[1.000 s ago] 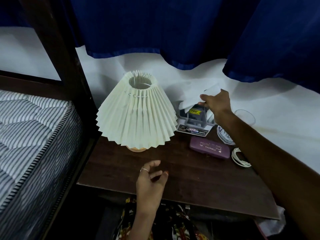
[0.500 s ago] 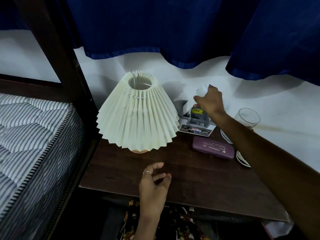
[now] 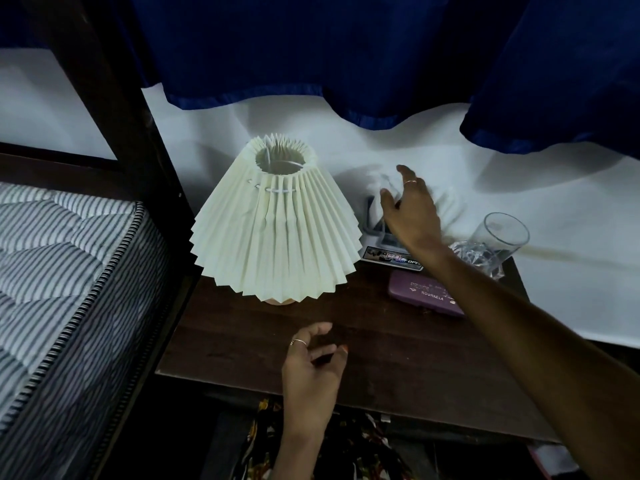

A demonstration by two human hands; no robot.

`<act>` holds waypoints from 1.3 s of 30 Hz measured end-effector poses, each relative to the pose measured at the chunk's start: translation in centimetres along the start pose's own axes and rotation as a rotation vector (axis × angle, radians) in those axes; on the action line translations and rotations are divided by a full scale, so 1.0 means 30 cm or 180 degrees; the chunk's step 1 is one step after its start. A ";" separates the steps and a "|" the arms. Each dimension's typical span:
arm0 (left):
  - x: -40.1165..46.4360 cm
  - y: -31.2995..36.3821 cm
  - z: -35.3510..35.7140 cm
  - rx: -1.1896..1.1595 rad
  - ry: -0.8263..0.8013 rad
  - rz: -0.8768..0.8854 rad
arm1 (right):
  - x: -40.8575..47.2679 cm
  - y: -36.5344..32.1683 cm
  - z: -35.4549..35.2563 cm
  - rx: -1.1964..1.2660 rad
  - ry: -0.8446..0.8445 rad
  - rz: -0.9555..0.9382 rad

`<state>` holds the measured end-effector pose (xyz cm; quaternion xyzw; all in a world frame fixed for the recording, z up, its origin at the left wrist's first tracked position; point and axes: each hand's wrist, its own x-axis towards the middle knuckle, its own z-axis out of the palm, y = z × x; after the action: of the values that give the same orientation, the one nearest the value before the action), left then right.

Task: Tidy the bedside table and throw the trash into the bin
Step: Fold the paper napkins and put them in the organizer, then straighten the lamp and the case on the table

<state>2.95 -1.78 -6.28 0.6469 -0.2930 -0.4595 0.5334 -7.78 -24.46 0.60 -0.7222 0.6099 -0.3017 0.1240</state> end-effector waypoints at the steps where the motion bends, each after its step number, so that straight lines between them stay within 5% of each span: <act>1: -0.001 0.001 0.003 0.0012 -0.0005 -0.0006 | -0.006 0.009 0.008 -0.0087 -0.0040 -0.0211; 9: -0.007 0.000 0.005 0.0092 -0.0030 -0.0038 | -0.036 0.030 0.033 -0.0226 -0.0511 -0.0343; 14: -0.008 -0.008 0.009 0.0077 -0.0037 -0.0006 | -0.159 0.068 -0.129 0.0724 0.0277 0.0027; 17: -0.010 -0.014 0.014 0.0145 -0.0057 0.0062 | -0.272 0.216 -0.217 0.0326 0.0619 0.0450; 20: -0.017 -0.015 0.027 0.0168 -0.0058 0.0049 | -0.342 0.373 -0.227 -0.0364 -0.0056 0.0728; 25: -0.032 -0.017 0.061 0.0296 -0.0097 0.0030 | -0.360 0.472 -0.182 -0.0737 -0.1356 0.0272; 39: -0.024 -0.027 0.136 0.0579 -0.0151 0.0042 | -0.404 0.429 -0.073 -0.0185 -0.1322 -0.0101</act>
<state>-1.12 -2.66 -6.87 0.6796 -0.3504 -0.4427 0.4684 -20.34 -15.36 -8.17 -0.7817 0.5682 -0.1306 0.2213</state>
